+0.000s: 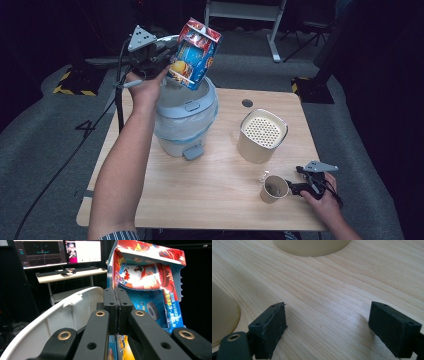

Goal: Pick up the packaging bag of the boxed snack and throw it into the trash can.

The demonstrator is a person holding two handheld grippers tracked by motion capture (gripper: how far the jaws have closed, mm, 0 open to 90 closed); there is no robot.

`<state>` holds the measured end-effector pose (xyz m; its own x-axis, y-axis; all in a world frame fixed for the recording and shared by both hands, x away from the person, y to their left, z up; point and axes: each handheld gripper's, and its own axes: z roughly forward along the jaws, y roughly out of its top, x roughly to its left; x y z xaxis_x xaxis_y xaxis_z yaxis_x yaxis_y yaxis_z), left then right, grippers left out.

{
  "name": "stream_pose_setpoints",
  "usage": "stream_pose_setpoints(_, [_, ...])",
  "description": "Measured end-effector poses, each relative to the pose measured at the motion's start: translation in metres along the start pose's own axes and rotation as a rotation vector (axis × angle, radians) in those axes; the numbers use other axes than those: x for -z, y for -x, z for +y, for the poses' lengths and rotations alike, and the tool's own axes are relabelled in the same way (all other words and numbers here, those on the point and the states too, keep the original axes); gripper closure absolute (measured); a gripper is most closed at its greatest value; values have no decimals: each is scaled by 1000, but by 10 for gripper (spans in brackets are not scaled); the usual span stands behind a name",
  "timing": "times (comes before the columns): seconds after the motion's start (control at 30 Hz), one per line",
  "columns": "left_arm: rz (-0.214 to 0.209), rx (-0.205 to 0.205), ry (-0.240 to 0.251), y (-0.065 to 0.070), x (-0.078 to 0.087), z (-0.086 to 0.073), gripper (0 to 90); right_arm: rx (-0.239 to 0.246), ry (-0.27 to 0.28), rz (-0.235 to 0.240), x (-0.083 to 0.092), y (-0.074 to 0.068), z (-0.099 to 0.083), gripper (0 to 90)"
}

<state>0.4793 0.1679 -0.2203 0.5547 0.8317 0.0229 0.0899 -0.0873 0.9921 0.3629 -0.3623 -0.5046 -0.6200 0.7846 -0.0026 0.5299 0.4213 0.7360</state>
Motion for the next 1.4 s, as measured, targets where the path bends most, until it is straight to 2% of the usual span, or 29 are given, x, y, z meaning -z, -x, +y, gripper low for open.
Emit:
stream_pose_setpoints(0.17, [12, -21, -12, 0, -4, -3, 889, -1, 1, -1, 0, 0, 0, 146])
stream_pose_setpoints(0.43, [34, -7, -37, -5, -6, -10, 889, -1, 1, -1, 0, 0, 0, 146])
stream_pose_setpoints(0.57, [34, 17, -44, -6, -8, -12, 882, -1, 1, -1, 0, 0, 0, 146])
stream_pose_setpoints(0.6, [34, 26, -48, -6, -8, -12, 848, -1, 1, -1, 0, 0, 0, 146])
stream_pose_setpoints(0.63, [33, 66, -49, -7, -9, -12, 802, 0, 0, 0, 0, 0, 0, 146])
stream_pose_setpoints(0.7, [-1, 139, -50, -12, -11, -13, 602, 1, 1, 0, 0, 0, 0, 146])
stream_pose_setpoints(0.73, [-14, 160, -53, -13, -11, -13, 536, 2, 0, 0, 0, 0, 0, 146])
stream_pose_setpoints(0.83, [-29, 177, -69, -13, -9, -13, 474, 1, 1, 0, 0, 0, 0, 146])
stream_pose_setpoints(0.9, [-38, 162, -79, -11, -6, -12, 469, 1, 0, 1, 0, 0, 0, 146])
stream_pose_setpoints(1.07, [-65, 67, -118, 2, 5, -10, 471, 0, 1, 0, 0, 0, 0, 146])
stream_pose_setpoints(1.4, [-193, 2, -153, 27, 45, -12, 473, 1, -1, 1, 0, 0, 0, 146])
